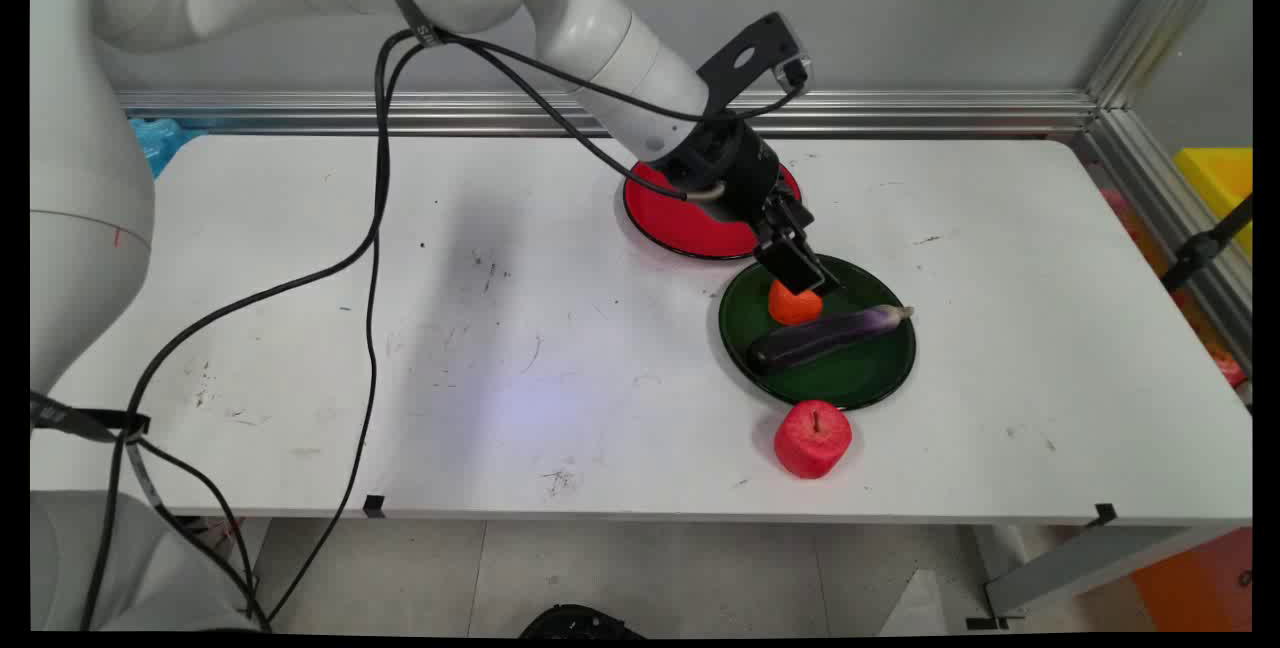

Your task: Pick up the eggplant from the green plate

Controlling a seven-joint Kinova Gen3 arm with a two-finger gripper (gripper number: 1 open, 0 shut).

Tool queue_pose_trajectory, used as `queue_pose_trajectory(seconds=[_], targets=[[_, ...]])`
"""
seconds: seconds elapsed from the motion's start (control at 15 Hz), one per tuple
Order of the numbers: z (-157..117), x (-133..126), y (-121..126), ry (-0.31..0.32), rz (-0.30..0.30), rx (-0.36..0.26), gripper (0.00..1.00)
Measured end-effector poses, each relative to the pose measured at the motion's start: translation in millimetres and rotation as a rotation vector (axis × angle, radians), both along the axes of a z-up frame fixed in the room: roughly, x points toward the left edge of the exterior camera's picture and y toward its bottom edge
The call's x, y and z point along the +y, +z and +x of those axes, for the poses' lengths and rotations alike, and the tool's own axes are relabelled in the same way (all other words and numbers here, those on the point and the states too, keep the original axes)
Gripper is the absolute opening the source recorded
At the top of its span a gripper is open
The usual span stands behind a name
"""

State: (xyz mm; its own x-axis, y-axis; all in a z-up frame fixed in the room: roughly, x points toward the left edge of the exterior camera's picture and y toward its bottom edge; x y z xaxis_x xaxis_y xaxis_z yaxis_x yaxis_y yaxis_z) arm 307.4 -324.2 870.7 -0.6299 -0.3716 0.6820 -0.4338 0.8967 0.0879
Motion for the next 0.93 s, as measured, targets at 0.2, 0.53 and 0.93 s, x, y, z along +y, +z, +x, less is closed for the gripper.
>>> queue_pose_trajectory(seconds=[0.2,0.53,0.93], targets=[[-5.7,3.3,-10.9,0.009,-0.006,-0.015,1.0],[-17.3,14.6,-39.9,0.031,-0.003,-0.043,1.0],[-22.3,25.7,-74.3,0.09,0.017,-0.078,1.0]])
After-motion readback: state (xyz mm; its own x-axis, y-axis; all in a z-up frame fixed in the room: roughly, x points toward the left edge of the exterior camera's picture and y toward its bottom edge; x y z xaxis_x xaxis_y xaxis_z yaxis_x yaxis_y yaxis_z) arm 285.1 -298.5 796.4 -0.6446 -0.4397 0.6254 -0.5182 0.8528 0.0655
